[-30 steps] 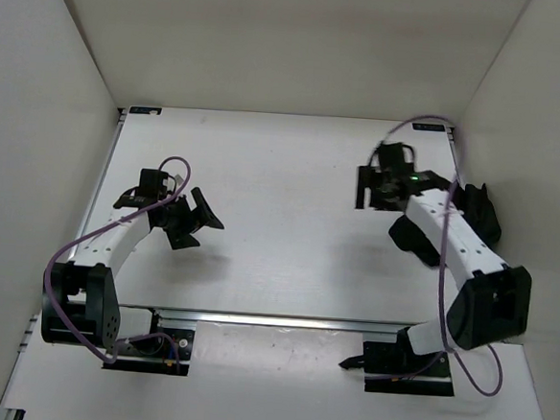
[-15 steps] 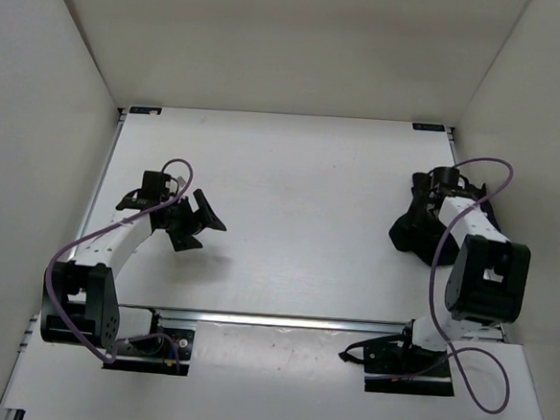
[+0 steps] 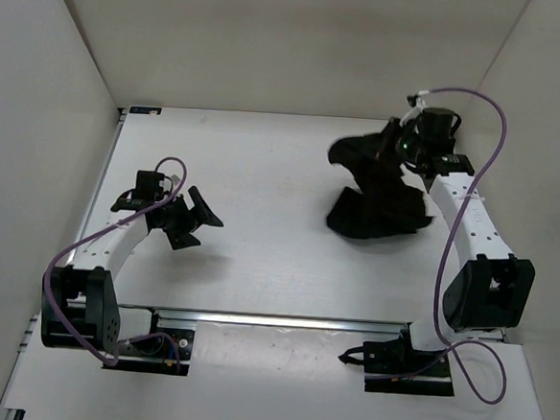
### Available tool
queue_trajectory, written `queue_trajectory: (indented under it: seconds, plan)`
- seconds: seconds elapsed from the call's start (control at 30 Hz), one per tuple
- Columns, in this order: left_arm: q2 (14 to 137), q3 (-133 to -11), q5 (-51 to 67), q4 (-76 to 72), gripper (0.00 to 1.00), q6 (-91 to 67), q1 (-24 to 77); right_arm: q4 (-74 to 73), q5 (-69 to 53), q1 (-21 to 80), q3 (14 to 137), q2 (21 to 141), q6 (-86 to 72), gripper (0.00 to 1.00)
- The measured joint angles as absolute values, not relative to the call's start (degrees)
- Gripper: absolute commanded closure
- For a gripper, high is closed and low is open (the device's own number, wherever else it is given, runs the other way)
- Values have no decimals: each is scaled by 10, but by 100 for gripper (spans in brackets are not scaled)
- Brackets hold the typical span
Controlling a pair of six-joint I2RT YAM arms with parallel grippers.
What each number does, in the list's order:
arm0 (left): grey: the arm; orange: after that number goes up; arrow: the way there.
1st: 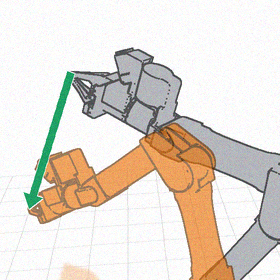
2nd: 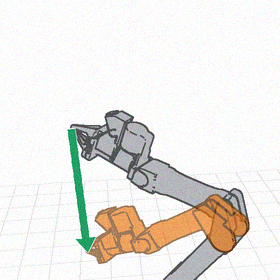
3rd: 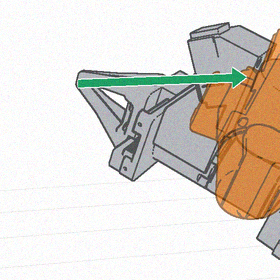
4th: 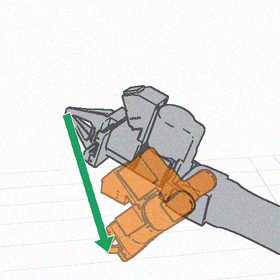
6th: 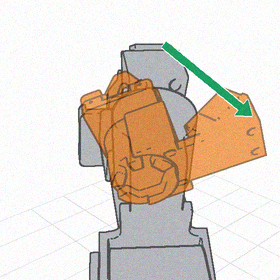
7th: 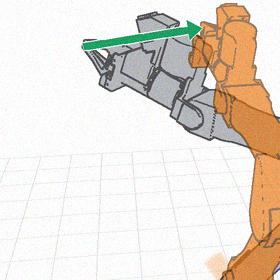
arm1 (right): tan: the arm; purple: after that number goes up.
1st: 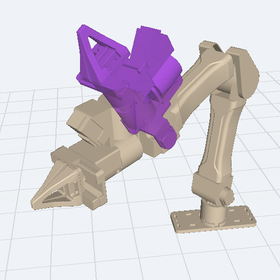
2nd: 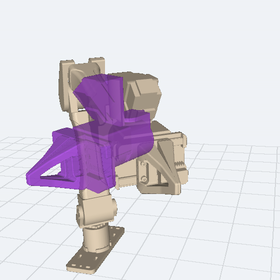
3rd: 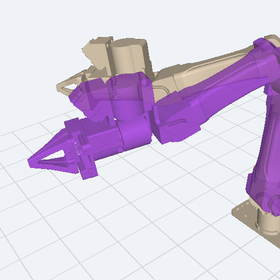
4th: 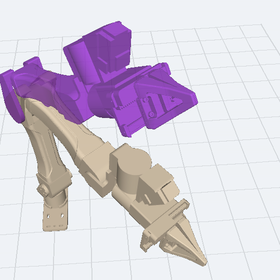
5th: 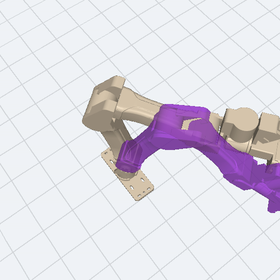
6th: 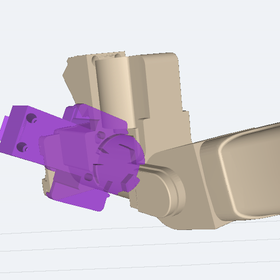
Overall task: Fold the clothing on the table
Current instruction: Move the skirt to the center of the board
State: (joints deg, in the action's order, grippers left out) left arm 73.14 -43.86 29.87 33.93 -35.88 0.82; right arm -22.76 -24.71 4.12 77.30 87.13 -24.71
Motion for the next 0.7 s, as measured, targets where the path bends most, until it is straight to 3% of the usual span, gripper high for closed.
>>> queue_trajectory:
  seconds: [0.2, 0.37, 0.43, 0.47, 0.53, 0.7]
  plan:
    - [617, -456, 285, 309, 1, -393, -33, -144, -400, 90, 846, 835, -333, 100]
    - [603, -528, 277, 295, 1, -393, -33, -121, -429, 57, 668, 702, -382, 100]
    - [604, -529, 277, 293, 1, -395, -33, -186, -405, 42, 580, 638, -378, 71]
    - [606, -528, 277, 295, 1, -396, -32, -221, -388, 34, 542, 613, -369, 48]
    - [607, -516, 277, 286, 1, -400, -31, -294, -353, 17, 482, 585, -342, 15]
    - [617, -467, 278, 282, 1, -412, -1, -442, -230, 3, 438, 602, -279, 16]
